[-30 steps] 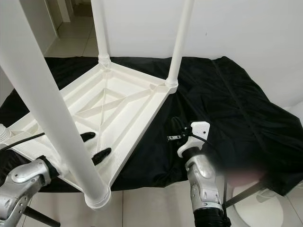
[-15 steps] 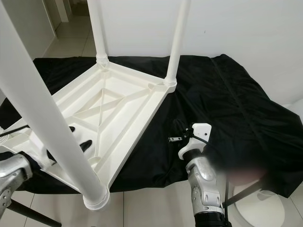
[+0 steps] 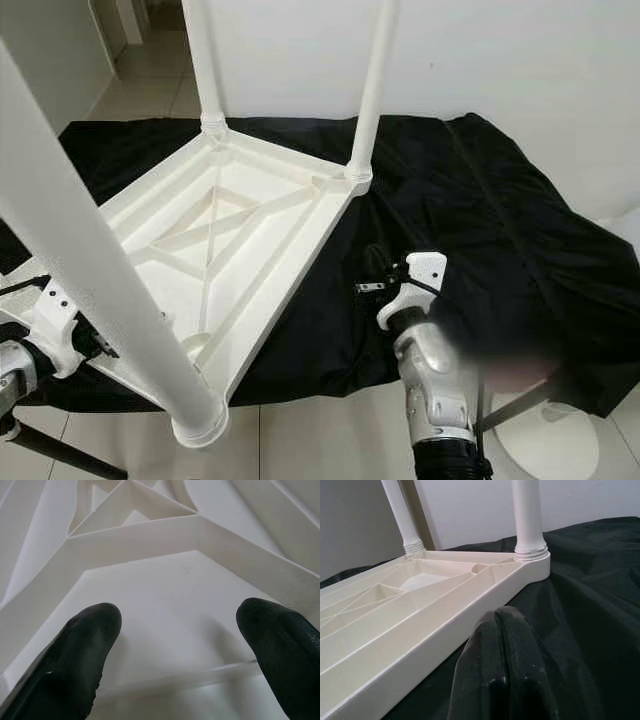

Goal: Building children table

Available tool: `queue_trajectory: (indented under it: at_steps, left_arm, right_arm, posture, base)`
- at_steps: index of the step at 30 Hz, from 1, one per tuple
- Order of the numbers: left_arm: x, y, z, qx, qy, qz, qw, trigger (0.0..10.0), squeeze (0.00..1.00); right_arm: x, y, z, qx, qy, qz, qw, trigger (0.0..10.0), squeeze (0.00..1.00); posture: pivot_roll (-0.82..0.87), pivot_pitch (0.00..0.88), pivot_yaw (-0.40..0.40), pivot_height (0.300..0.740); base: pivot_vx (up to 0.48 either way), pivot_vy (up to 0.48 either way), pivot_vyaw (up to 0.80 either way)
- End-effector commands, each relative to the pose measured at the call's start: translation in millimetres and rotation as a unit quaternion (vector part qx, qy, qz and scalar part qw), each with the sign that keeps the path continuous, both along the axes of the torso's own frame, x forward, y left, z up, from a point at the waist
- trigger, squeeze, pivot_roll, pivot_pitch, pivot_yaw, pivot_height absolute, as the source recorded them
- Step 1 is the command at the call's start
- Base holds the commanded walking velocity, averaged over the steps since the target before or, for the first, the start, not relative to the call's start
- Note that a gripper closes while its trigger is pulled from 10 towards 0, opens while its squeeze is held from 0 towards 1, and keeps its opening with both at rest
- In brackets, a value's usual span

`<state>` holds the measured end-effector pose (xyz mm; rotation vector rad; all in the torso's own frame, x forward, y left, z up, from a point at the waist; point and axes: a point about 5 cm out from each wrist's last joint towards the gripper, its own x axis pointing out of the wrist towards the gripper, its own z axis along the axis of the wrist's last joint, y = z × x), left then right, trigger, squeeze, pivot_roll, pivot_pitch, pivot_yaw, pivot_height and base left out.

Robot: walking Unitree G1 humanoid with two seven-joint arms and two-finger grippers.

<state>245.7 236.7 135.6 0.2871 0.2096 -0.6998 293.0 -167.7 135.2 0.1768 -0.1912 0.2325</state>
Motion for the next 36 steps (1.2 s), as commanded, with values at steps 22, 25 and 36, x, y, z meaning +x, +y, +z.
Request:
queue_trajectory:
  at_steps: [22,25,36]
  left_arm:
    - [-29.1,-22.3,9,-0.049,0.063,-0.187,0.979,10.0,0.00]
    - [-31.2,-21.8,5,-0.032,0.070,-0.194,0.978,10.0,0.00]
    - [-28.7,-13.7,2,0.035,0.067,-0.211,0.975,10.0,0.00]
  right_arm:
    - [5.4,-4.3,-2,-0.010,0.013,0.008,1.000,10.0,0.00]
    - [6.1,-5.8,-1,-0.013,0.012,0.007,1.000,10.0,0.00]
    - [9.4,-6.4,2,-0.016,0.006,0.010,1.000,10.0,0.00]
  posture:
    - [0.07,0.048,-0.028,0.740]
    - [0.07,0.048,-0.026,0.740]
    - [0.07,0.052,-0.023,0.740]
  base:
    - [0.000,0.000,0.00]
    - [0.000,0.000,0.00]
    - [0.000,0.000,0.00]
